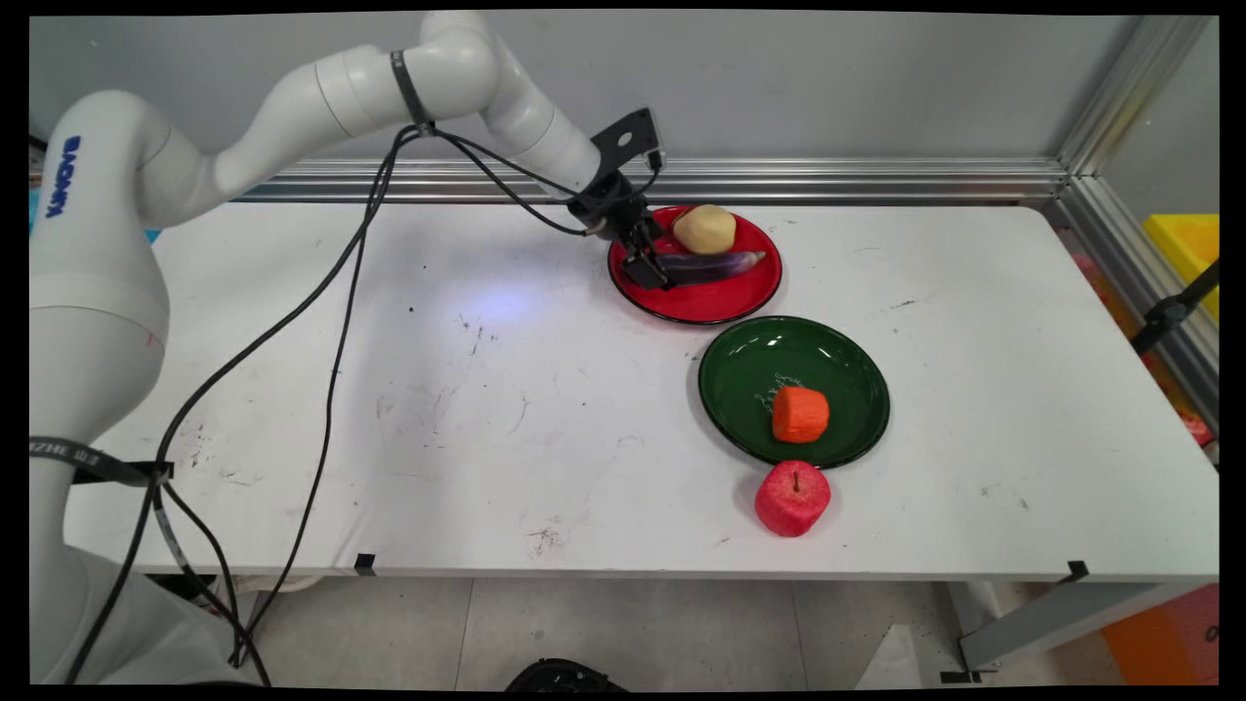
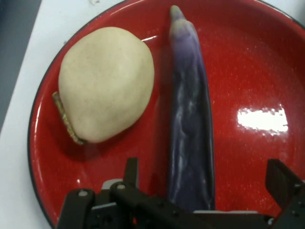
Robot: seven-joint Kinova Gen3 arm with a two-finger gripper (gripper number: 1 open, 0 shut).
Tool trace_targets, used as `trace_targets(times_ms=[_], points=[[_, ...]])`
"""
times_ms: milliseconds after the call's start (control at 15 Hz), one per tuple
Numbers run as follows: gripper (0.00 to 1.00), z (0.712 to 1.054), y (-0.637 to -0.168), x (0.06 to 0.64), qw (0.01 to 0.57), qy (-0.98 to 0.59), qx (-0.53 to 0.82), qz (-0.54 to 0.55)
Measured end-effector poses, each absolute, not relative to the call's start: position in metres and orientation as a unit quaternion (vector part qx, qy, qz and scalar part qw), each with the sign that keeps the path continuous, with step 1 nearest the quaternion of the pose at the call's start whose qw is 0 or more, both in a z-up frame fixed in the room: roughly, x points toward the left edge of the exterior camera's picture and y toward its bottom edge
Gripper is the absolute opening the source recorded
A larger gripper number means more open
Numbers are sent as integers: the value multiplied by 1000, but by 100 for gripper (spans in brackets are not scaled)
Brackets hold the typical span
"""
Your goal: Pick up the eggplant from the red plate, then place the picked object on the green plate
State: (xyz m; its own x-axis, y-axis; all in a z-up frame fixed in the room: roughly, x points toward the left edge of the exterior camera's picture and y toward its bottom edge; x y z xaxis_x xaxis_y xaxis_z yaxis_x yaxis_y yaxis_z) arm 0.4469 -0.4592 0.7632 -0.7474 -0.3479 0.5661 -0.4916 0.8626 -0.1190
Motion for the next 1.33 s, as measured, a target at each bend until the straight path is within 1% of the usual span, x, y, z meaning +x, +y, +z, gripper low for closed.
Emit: trace_targets(times_ms=[133, 200, 533, 867, 1067, 1333], points=[[100, 758, -462, 445, 276, -925, 225, 131], [0, 755, -462, 445, 277, -925, 224, 131], [0, 748, -464, 443, 279, -925, 223, 128], [0, 749, -463, 440, 284, -924, 223, 125], [0, 761, -459, 438, 288, -923, 222, 123], [0, 790, -444, 438, 285, -926, 218, 118]])
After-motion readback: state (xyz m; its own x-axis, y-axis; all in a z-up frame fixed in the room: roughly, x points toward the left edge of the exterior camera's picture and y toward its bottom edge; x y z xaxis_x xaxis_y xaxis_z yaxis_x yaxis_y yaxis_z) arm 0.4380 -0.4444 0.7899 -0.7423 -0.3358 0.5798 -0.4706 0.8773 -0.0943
